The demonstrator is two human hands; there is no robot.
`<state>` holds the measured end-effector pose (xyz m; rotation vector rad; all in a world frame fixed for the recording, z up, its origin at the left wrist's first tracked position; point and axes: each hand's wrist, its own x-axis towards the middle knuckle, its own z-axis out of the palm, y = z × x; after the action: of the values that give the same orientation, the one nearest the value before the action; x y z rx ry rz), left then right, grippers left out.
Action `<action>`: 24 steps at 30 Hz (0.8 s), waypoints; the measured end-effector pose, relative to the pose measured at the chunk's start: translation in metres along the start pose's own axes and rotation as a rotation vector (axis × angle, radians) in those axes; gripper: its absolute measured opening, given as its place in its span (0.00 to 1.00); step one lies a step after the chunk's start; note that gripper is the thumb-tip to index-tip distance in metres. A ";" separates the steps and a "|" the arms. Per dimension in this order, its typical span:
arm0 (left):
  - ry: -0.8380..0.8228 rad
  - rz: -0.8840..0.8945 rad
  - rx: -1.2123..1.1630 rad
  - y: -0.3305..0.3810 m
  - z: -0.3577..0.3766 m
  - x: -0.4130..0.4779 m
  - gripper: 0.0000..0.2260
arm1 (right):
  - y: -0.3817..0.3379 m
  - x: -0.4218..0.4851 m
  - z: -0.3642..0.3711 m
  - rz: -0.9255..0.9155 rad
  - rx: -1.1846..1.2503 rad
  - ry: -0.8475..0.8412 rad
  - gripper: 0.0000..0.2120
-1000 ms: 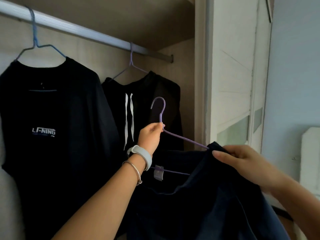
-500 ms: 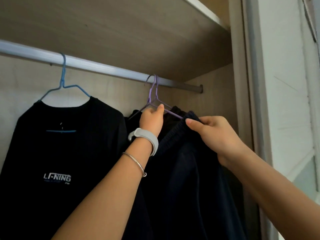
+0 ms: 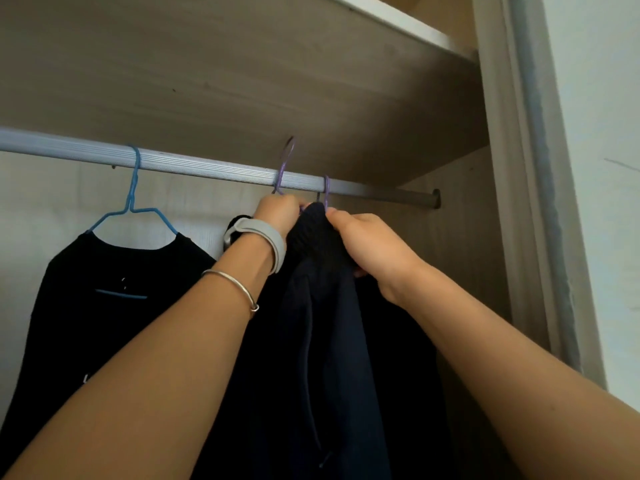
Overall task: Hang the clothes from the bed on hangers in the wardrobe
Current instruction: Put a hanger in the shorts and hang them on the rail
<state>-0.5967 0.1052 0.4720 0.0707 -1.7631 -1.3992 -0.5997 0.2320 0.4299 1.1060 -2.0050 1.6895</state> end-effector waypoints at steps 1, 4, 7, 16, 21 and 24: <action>-0.004 -0.021 0.012 -0.005 -0.001 0.002 0.17 | 0.003 0.000 -0.004 -0.017 -0.068 0.014 0.20; -0.029 -0.065 0.002 -0.017 -0.003 -0.003 0.17 | 0.021 0.002 -0.014 -0.082 -0.704 0.166 0.18; -0.042 -0.084 0.022 -0.030 -0.001 -0.005 0.17 | 0.030 -0.001 -0.021 -0.010 -1.139 0.196 0.19; -0.029 -0.061 0.110 -0.037 0.003 -0.001 0.18 | 0.018 0.002 -0.037 0.011 -1.172 0.207 0.14; -0.091 -0.071 0.141 -0.038 0.009 0.001 0.18 | 0.018 0.011 -0.045 0.102 -1.183 0.234 0.14; -0.072 -0.068 0.171 -0.040 0.015 -0.001 0.18 | 0.023 0.014 -0.047 0.145 -1.199 0.235 0.14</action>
<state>-0.6232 0.1022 0.4381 0.1755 -1.9541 -1.3104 -0.6365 0.2713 0.4351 0.3045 -2.3293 0.3590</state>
